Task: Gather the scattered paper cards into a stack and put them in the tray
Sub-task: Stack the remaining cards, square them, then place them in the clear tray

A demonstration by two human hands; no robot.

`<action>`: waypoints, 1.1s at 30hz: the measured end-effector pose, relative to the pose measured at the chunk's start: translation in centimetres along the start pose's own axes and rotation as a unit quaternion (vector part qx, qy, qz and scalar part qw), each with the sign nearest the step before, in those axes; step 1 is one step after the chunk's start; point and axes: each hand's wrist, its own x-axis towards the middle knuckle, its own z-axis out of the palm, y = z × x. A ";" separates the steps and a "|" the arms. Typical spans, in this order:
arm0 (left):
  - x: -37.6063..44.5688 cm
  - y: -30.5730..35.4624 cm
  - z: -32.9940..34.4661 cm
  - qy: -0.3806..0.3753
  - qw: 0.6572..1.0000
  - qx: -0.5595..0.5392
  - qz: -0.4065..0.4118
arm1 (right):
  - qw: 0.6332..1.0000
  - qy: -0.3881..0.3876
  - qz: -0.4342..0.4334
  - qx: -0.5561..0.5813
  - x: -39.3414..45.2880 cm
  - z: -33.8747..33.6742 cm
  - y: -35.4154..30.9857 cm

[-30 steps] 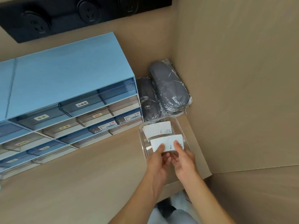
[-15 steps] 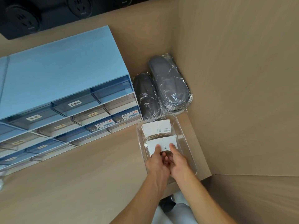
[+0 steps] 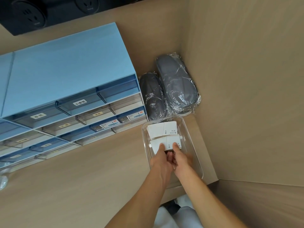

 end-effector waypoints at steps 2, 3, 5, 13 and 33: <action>0.5 -0.1 -0.2 0.012 0.999 0.033 0.020 | 1.000 0.009 -0.013 -0.008 0.0 -0.2 0.2; 0.7 -0.2 -0.2 0.017 0.998 0.054 0.033 | 1.000 0.009 -0.020 -0.013 0.0 -0.2 0.3; 1.0 -0.4 -0.3 0.021 0.994 0.088 0.057 | 0.999 0.006 -0.030 -0.028 0.1 -0.2 0.3; 1.8 -0.6 -0.6 0.037 0.982 0.151 0.108 | 0.994 -0.021 -0.056 -0.095 0.1 -0.1 0.0; 1.6 -0.3 -0.4 0.033 0.970 0.201 0.130 | 0.985 -0.032 -0.090 -0.142 -0.2 -0.1 0.3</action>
